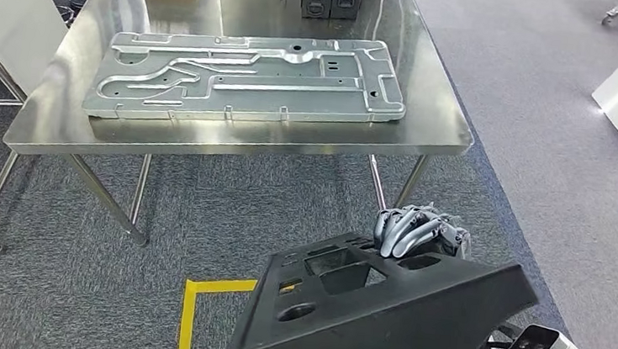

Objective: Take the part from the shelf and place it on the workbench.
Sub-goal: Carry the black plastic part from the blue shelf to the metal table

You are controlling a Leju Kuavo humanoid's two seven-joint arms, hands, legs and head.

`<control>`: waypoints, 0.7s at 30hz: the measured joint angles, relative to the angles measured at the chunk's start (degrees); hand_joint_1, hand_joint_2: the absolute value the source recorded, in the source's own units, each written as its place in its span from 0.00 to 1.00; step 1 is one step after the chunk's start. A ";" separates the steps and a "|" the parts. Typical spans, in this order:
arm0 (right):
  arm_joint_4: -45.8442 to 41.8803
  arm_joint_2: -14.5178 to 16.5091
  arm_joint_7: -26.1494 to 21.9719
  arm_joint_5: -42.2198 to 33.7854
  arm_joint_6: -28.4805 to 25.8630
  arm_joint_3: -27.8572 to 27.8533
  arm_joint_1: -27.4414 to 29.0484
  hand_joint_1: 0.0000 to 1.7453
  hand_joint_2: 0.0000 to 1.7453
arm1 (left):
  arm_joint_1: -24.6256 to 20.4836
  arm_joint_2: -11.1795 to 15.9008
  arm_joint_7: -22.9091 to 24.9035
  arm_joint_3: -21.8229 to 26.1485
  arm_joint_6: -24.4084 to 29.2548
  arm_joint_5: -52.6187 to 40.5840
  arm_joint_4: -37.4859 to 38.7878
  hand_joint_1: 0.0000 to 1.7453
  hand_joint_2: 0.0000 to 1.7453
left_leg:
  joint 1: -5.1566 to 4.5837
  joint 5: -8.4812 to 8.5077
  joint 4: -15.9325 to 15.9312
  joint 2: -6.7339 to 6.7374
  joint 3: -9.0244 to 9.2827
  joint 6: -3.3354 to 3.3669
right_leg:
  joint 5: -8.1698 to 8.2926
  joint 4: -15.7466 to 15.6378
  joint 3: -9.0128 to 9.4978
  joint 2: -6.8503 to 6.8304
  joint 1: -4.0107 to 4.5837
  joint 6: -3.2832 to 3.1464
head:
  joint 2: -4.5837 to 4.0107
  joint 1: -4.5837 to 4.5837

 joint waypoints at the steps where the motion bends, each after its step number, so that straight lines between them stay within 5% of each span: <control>1: 0.01 -0.04 -0.10 -0.25 -0.02 0.00 -0.07 0.96 1.00 | 0.02 -0.01 0.00 0.00 -0.02 0.00 0.00 0.00 1.00 | 0.09 -0.32 0.02 -0.32 0.49 -0.13 | 2.62 -3.01 0.83 0.01 -0.20 0.13 | 0.00 0.00; 2: 0.02 -0.08 -0.19 -0.54 -0.01 0.00 -0.21 0.96 1.00 | 0.05 -0.01 0.00 0.00 -0.04 -0.01 0.00 0.00 1.00 | 0.16 -0.68 0.02 -0.54 0.97 -0.33 | 5.36 -7.20 2.29 0.07 -0.38 0.20 | 0.00 0.00; 4: 0.03 -0.14 -0.20 -0.89 0.00 0.00 -0.61 0.96 1.00 | 0.02 -0.01 -0.02 0.00 -0.07 -0.02 0.00 0.00 1.00 | 0.06 -1.42 0.12 -0.96 1.62 -0.97 | 8.28 -13.73 4.78 0.35 -0.34 -0.06 | 0.00 -0.01; 9: 0.04 -0.18 -0.19 -1.02 0.16 0.01 -0.94 0.96 1.00 | -0.03 -0.03 -0.07 0.00 -0.09 -0.04 0.00 0.00 1.00 | 0.12 -2.89 0.99 -0.21 1.56 -2.63 | 8.29 -15.86 5.89 0.53 -0.18 -2.08 | 0.00 -0.01; 13: 0.19 -0.18 -0.19 -0.96 0.56 0.04 -1.00 0.96 1.00 | -0.19 -0.09 -0.08 0.00 -0.11 0.02 0.00 0.00 1.00 | 0.27 -9.10 14.49 1.53 -5.30 -3.28 | 7.94 -16.21 6.49 -0.17 0.16 -3.06 | 0.00 -0.01; 14: 0.31 -0.18 -0.19 -0.95 0.65 0.05 -1.04 0.96 1.00 | -0.14 -0.09 -0.08 0.00 -0.11 0.03 0.00 0.00 1.00 | 0.28 -9.32 16.59 1.57 -6.67 -3.31 | 7.80 -16.21 6.61 -0.29 0.28 -3.12 | 0.00 -0.01; 16: 0.55 -0.18 -0.19 -0.95 0.73 0.06 -1.23 0.96 1.00 | -0.05 -0.09 -0.07 0.00 -0.14 0.04 0.00 0.00 1.00 | 0.27 -6.33 13.91 1.66 -5.96 -3.11 | 7.45 -16.19 7.07 -0.43 0.46 -3.09 | 0.00 -0.02; 18: 0.77 -0.18 -0.19 -0.99 0.78 0.08 -1.68 0.96 1.00 | -0.07 -0.08 -0.07 0.00 -0.17 0.05 0.00 0.00 1.00 | 0.10 -2.01 5.62 2.00 -2.27 -2.58 | 6.99 -16.14 7.68 -0.51 0.65 -2.86 | 0.00 -0.01; 21: 1.14 -0.17 -0.20 -1.35 0.87 0.11 -2.20 0.96 1.00 | -0.17 -0.08 -0.11 0.00 -0.19 0.08 0.00 0.00 1.00 | -0.42 -0.61 0.40 2.24 0.04 -1.65 | 6.45 -16.09 7.97 -0.57 0.84 -2.11 | 0.00 -0.01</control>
